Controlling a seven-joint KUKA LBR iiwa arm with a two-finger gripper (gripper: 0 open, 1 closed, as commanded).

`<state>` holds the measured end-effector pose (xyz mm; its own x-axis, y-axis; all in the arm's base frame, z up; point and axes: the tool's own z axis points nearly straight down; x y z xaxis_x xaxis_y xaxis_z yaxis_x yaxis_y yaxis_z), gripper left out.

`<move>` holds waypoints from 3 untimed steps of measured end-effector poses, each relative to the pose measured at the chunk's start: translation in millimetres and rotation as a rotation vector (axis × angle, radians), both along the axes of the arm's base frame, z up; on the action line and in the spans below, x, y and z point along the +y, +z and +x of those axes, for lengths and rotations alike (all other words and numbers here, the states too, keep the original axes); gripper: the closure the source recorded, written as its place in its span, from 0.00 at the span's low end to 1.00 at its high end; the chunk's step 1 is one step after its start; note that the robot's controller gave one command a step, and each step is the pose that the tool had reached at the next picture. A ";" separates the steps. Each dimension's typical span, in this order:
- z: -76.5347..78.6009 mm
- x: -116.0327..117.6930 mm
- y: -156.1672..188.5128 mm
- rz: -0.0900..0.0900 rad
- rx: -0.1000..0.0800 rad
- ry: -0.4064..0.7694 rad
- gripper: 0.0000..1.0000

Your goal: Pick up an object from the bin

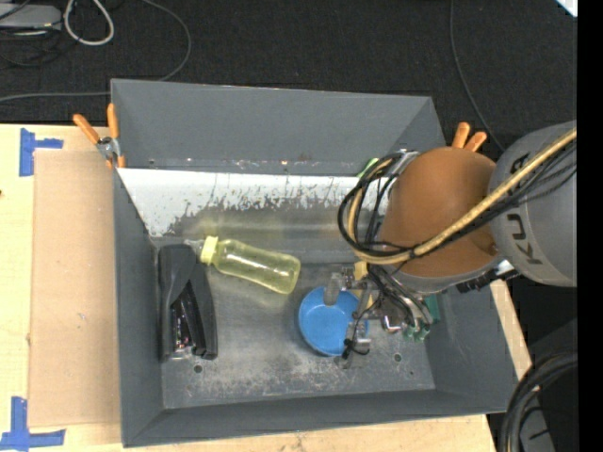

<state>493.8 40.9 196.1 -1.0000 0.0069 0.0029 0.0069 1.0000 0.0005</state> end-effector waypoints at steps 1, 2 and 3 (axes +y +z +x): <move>0.0 0.1 -0.2 0.000 0.000 0.000 0.00; -3.1 15.5 -43.1 0.000 0.007 -0.041 0.00; -12.0 11.5 -34.9 -0.001 0.002 -0.238 0.00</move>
Offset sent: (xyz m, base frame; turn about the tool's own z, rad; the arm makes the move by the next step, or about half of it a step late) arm -0.0018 0.0148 -0.0407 0.0426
